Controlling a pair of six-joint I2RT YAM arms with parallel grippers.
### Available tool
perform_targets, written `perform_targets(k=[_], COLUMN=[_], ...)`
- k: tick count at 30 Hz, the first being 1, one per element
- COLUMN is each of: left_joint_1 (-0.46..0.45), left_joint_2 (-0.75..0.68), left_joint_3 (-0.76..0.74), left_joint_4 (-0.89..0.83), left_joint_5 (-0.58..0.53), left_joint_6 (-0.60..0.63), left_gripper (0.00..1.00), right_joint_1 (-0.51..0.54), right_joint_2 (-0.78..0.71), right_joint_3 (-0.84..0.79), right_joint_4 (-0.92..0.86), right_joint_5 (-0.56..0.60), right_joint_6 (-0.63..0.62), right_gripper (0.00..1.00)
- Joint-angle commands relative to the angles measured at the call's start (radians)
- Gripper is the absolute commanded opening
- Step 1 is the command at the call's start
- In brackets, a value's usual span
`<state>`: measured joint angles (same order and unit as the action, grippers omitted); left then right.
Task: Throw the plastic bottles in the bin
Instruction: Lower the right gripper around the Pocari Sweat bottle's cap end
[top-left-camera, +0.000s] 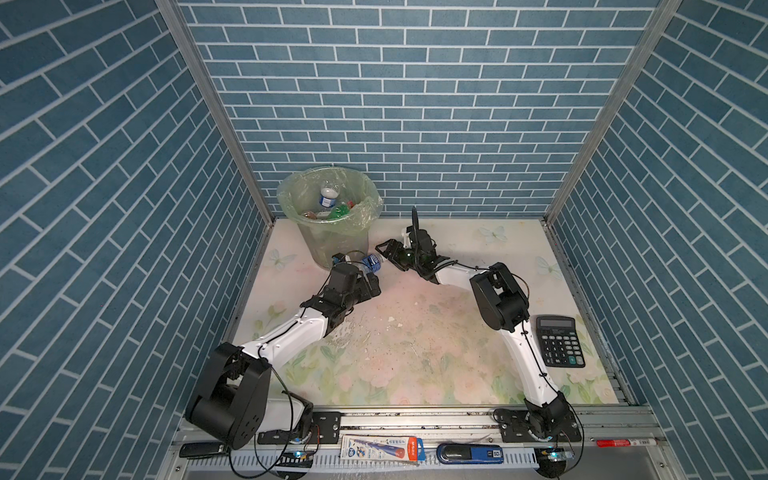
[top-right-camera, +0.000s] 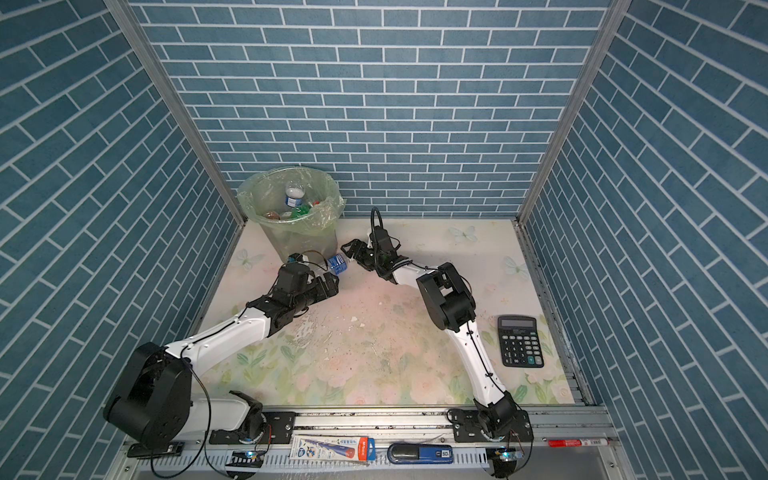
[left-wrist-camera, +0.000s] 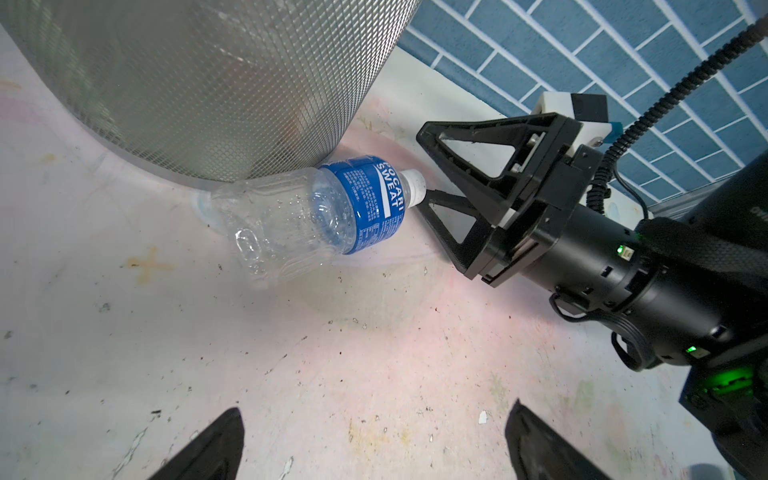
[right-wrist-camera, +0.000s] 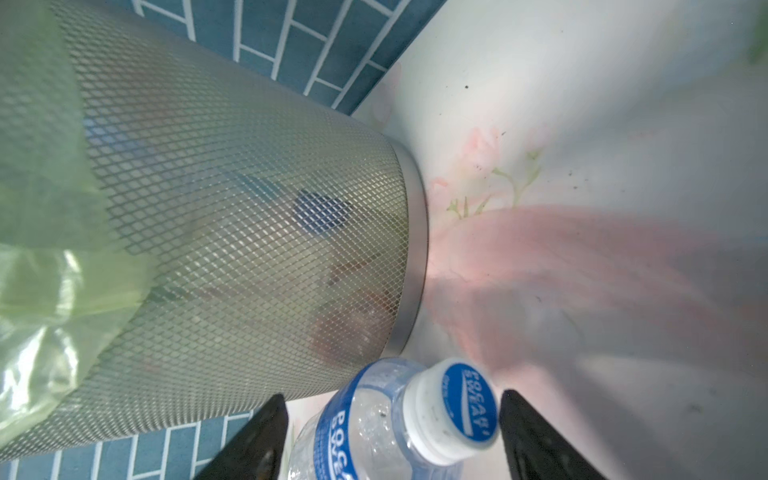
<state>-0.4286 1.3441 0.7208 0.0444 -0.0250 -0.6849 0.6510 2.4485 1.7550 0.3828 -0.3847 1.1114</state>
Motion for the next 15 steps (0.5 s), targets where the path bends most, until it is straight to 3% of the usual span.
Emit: perform_targets(k=[1,15], left_joint_1=[0.007,0.007], left_joint_2=[-0.033,-0.044], left_joint_3=[-0.015,-0.02], left_joint_4=[-0.009,-0.01], left_joint_5=[-0.021,-0.024], left_joint_6=[0.01,0.012], left_gripper=[0.99,0.99], right_joint_1=[0.007,0.035], right_joint_2=[0.022,0.057], right_joint_3=[0.015,0.029], right_joint_4=[0.05,0.074], right_joint_5=[0.043,0.083], right_joint_6=[0.097,0.159], right_gripper=[0.78,0.73])
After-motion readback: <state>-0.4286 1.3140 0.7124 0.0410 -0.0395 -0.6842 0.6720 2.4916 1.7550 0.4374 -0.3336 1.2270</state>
